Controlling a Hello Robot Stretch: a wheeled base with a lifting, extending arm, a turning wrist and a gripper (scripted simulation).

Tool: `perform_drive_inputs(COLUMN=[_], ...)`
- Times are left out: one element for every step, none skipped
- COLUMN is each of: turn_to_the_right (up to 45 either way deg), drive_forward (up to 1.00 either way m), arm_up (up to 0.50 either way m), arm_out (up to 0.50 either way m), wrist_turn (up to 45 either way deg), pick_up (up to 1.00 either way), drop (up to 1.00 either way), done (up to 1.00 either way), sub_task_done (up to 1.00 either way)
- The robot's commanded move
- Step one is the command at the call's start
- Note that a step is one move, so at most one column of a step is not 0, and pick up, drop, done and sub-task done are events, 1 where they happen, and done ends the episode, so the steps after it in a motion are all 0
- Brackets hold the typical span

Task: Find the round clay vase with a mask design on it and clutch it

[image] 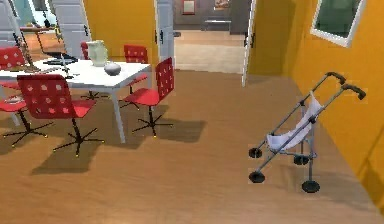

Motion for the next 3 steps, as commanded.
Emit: perform_drive_inputs(turn_to_the_right=[0.0,-6.0,0.0], drive_forward=[1.00,0.00,0.30], arm_up=[0.00,0.00,0.00], arm_out=[0.00,0.00,0.00], wrist_turn=[0.0,0.0,0.0], pick_up=[0.00,0.00,0.00], drop=[0.00,0.00,0.00], done=[0.00,0.00,0.00], sub_task_done=[0.00,0.00,0.00])
